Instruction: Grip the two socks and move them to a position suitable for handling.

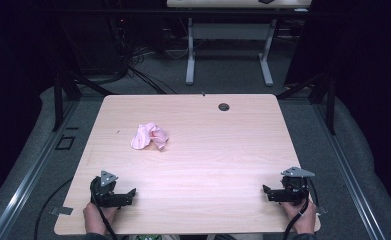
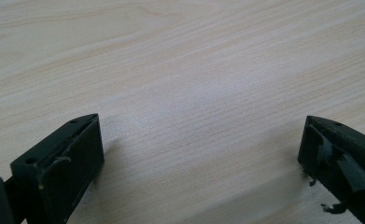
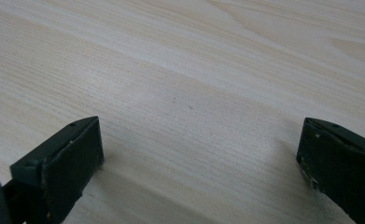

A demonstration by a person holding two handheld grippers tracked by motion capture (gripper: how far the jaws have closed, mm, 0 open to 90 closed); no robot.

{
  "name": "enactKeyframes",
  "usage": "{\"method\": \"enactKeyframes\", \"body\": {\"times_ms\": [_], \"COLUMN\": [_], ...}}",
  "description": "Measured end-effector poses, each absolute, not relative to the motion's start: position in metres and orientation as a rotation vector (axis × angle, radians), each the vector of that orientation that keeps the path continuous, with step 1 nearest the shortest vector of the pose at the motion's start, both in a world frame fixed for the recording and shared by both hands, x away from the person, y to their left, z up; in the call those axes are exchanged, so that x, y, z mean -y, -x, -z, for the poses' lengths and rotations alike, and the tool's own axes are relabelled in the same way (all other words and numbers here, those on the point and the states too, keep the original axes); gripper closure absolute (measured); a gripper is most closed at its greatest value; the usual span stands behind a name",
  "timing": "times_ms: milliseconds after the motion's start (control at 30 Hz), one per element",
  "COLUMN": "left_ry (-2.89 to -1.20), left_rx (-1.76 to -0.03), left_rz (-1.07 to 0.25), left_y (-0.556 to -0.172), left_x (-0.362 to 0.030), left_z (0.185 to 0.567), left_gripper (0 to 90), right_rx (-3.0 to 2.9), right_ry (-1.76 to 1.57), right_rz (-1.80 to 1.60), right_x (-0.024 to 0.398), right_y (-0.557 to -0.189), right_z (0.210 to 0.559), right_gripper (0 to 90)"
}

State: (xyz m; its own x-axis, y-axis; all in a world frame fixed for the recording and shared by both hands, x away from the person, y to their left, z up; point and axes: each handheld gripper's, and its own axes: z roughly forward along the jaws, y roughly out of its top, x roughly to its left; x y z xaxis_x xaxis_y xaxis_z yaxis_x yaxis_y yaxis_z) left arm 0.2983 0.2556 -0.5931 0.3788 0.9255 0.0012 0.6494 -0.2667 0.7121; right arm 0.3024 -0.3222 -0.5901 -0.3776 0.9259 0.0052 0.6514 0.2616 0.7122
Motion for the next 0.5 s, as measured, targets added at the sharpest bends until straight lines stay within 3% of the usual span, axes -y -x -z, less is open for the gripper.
{"method": "enactKeyframes", "body": {"times_ms": [333,500], "left_ry": [-1.980,-1.977], "left_rx": [-1.358,-1.302], "left_rz": [-0.556,-0.510], "left_y": [-0.297,-0.308], "left_x": [-0.255,-0.251], "left_z": [0.591,0.571], "left_gripper": [3.6,2.8], "right_rx": [-2.104,-2.106], "right_ry": [-1.447,-1.452], "right_rz": [-0.888,-0.892], "right_x": [0.322,0.323], "right_y": [-0.302,-0.302], "right_z": [0.590,0.590], "right_gripper": [0.0,0.8]}}
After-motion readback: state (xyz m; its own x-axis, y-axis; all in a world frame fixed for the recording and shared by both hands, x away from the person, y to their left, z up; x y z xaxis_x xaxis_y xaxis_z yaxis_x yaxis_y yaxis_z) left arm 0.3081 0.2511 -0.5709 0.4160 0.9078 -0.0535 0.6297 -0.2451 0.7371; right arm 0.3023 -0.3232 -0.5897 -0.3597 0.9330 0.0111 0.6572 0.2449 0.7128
